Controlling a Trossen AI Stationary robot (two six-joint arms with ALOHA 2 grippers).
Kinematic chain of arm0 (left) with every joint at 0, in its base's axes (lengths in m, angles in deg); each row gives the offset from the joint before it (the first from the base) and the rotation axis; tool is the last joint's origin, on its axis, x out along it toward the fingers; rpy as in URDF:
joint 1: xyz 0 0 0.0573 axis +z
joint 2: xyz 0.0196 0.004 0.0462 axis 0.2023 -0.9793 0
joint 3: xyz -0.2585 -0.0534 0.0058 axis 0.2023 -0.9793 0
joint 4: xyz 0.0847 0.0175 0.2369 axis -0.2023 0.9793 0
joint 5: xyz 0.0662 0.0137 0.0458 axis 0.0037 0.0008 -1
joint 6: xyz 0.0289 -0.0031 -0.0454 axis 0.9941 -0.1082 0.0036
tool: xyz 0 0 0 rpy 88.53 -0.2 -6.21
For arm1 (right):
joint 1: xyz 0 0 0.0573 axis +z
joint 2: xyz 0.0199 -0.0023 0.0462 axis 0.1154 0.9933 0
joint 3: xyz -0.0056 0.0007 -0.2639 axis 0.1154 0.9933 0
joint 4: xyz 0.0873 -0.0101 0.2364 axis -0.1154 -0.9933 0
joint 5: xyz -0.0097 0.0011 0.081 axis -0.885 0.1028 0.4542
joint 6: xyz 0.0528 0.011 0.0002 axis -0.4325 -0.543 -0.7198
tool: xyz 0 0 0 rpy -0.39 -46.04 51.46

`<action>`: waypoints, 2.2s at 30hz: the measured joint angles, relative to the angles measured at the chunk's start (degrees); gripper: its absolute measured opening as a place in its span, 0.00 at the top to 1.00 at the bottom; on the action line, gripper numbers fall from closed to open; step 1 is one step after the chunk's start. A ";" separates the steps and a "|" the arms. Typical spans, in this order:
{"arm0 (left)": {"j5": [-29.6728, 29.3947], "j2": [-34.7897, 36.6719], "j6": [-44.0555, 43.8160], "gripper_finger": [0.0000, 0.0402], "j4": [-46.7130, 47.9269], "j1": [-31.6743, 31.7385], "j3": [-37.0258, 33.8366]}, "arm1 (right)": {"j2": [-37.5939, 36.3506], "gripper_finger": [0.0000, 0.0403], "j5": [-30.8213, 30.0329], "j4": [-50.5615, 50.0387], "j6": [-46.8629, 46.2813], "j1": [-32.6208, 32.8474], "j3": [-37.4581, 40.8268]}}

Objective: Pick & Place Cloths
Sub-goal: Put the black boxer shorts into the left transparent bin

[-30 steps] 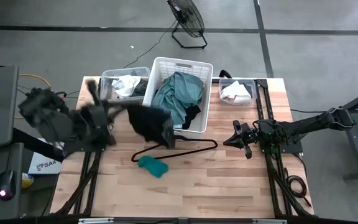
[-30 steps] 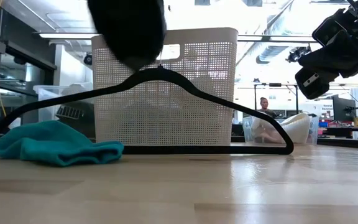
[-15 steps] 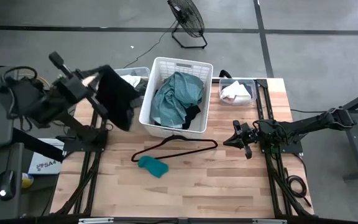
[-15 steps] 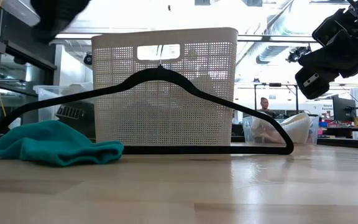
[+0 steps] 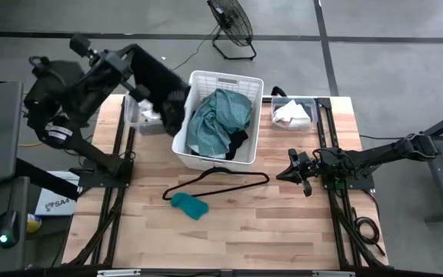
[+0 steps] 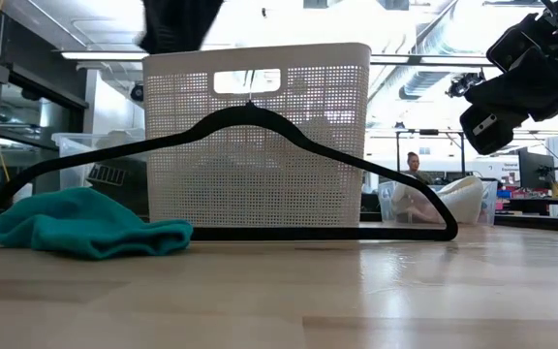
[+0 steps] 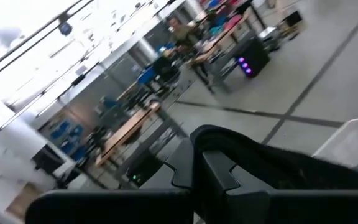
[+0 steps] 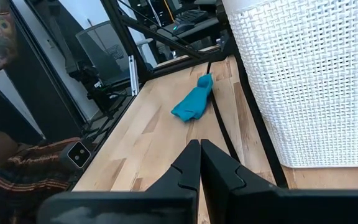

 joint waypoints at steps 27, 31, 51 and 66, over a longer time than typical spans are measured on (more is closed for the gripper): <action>23.55 -2.21 -6.97 1.00 -3.45 45.17 -14.64 | 0.01 0.99 0.04 -0.01 -0.01 0.00 0.01; 25.04 -2.21 -11.72 1.00 1.86 47.20 -19.00 | 0.00 0.99 0.00 0.00 0.00 -0.02 0.01; 53.37 -2.12 -30.83 1.00 17.82 57.93 -39.12 | 0.00 0.99 0.00 0.00 0.00 0.00 0.00; 69.79 0.05 -32.27 1.00 29.07 57.86 -57.85 | 0.00 0.99 0.09 -0.02 0.00 0.00 0.02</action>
